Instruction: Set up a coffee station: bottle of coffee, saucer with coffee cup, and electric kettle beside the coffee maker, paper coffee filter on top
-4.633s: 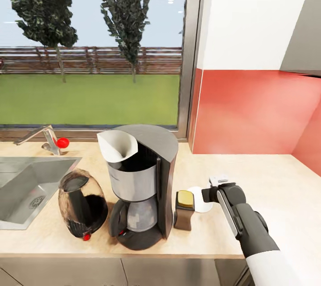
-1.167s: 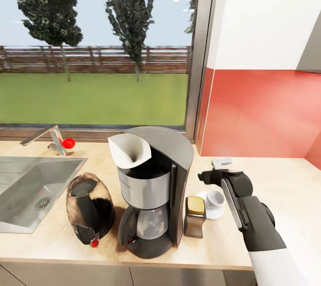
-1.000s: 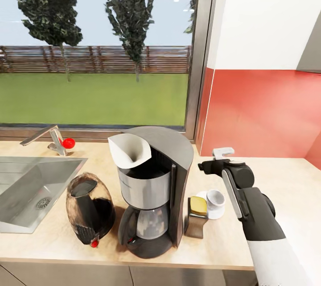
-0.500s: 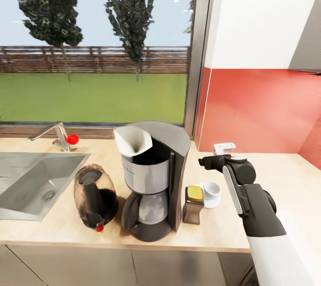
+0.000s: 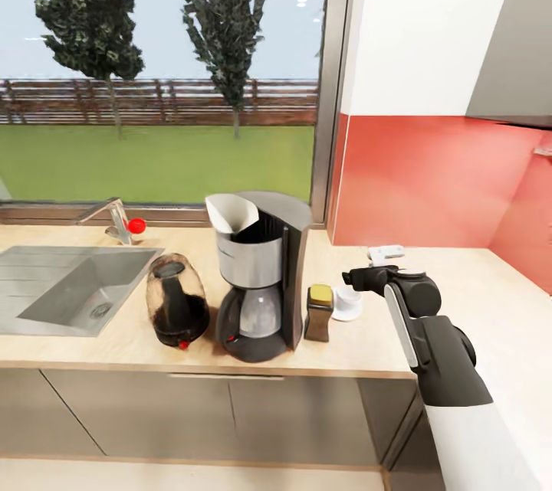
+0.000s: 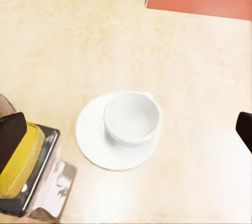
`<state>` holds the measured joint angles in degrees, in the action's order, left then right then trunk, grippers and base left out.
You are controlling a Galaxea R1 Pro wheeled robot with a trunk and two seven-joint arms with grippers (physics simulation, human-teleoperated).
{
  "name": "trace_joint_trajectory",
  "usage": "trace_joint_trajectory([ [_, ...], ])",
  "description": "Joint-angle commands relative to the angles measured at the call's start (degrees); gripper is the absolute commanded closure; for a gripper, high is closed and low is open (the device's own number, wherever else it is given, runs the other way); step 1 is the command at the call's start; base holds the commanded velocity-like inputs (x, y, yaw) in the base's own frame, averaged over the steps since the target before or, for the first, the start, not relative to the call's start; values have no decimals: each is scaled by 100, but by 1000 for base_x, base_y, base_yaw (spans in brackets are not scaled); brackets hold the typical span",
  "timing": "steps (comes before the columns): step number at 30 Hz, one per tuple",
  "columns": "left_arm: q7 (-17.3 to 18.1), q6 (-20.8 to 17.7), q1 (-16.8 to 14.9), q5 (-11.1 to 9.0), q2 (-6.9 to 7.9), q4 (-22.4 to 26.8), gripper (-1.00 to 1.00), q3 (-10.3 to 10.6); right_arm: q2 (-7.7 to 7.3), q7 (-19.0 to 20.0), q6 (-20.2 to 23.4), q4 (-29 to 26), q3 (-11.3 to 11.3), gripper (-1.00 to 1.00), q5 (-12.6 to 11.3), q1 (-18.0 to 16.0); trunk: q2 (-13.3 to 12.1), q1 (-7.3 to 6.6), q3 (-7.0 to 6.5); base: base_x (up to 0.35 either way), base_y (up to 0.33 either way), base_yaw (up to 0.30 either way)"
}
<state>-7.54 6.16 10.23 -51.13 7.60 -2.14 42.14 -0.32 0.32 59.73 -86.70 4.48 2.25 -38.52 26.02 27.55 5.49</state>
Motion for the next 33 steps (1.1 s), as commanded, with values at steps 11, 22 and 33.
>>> trace_joint_trajectory([
  [11,-18,959,-117,-29,-12,12,-100,31,4,8,-3141,276,-608,-100,7,365,11,0,11,-343,-1,0],
  [22,31,1045,-377,-34,-7,12,-100,24,14,-142,-5753,2314,-624,-100,18,1131,11,0,11,-304,142,0],
  [33,42,1039,-573,-29,-68,140,-100,50,25,-164,-8104,7033,-617,-100,3,1259,11,0,11,-110,272,0],
])
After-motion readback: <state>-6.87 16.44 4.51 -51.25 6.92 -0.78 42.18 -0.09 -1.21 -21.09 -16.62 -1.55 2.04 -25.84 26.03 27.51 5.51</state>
